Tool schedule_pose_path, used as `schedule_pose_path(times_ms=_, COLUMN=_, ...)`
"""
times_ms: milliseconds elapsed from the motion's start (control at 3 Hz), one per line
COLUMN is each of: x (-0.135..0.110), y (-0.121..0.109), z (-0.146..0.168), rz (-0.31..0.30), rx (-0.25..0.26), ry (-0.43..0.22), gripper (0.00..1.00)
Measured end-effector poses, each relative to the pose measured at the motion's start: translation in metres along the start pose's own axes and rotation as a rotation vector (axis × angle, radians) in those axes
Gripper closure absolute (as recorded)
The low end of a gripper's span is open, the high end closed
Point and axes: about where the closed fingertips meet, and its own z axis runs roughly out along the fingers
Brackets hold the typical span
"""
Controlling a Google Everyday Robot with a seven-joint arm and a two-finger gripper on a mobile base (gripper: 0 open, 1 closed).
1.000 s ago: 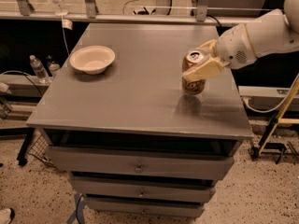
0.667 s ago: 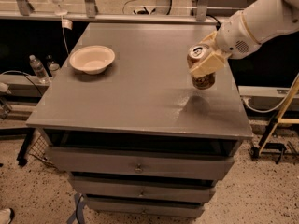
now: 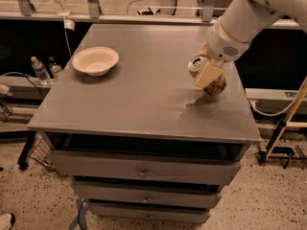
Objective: Knock orange can over
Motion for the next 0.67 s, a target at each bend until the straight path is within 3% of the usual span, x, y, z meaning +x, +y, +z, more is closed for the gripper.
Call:
schedule_pose_path(times_ms=333, x=0.005, y=0.004, z=0.016, rz=-0.048, rx=-0.02, ry=0.142, gripper=1.0)
schedule_pose_path(times_ms=667, x=0.004, y=0.011, z=0.035, rz=-0.106, rx=-0.062, ry=0.243, gripper=1.0)
